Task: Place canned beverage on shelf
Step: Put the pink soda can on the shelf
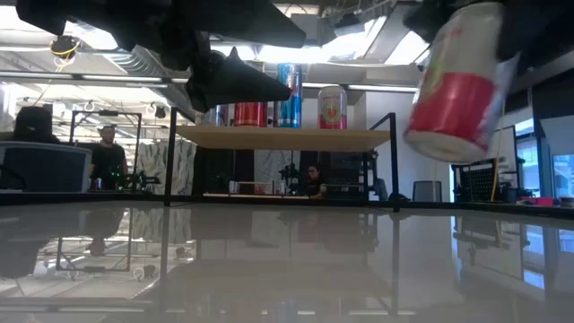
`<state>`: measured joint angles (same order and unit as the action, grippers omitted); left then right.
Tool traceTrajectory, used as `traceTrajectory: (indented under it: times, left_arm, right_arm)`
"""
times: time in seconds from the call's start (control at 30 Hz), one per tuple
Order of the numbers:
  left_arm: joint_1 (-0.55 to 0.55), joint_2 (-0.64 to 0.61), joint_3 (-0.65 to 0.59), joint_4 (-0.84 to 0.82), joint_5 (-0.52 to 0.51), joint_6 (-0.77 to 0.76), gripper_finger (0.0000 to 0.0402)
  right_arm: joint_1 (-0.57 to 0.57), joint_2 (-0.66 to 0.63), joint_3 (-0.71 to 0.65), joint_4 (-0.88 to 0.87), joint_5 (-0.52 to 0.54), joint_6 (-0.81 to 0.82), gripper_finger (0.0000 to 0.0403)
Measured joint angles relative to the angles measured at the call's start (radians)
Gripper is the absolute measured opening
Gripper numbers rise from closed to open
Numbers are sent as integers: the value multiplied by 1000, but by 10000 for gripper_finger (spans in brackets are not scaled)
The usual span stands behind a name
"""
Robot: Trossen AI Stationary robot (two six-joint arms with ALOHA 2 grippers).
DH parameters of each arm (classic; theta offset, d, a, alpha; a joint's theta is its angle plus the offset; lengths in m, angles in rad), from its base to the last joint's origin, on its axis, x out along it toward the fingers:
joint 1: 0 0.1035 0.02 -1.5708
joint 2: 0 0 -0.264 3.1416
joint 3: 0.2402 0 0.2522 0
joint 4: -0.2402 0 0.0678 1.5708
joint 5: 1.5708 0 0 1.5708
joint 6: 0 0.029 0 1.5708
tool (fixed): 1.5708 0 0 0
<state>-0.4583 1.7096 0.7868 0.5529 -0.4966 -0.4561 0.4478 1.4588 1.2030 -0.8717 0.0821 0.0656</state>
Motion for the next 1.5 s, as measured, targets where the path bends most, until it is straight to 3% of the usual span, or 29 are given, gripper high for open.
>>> traceTrajectory:
  times: [0.27, 0.67, 0.73, 0.83, 0.9, 1.2, 1.33, 1.5]
  left_arm:
    - [23, 0, 0, 0, 47, 100, 321]
    - [84, 0, 0, -2, 150, 179, 321]
    - [89, 0, 0, -2, 151, 179, 321]
    - [96, 0, 0, -2, 151, 179, 321]
    - [97, 0, 0, -2, 151, 179, 321]
    - [117, 0, 0, 19, 140, 204, 321]
    - [148, 0, 0, 19, 175, 205, 321]
    - [203, 0, 0, 23, 251, 205, 321]
  right_arm:
    - [-70, 88, 0, 13, -66, -150, 280]
    - [-70, 192, 4, 8, -124, -212, 280]
    - [-69, 193, 9, 5, -104, -213, 301]
    - [-69, 198, 25, 3, -80, -205, 368]
    - [-69, 197, 53, -5, -72, -181, 382]
    - [2, 179, 186, -222, -81, 22, 305]
    - [110, 119, 150, -276, 23, 212, 291]
    - [266, 52, 91, -284, 279, 383, 288]
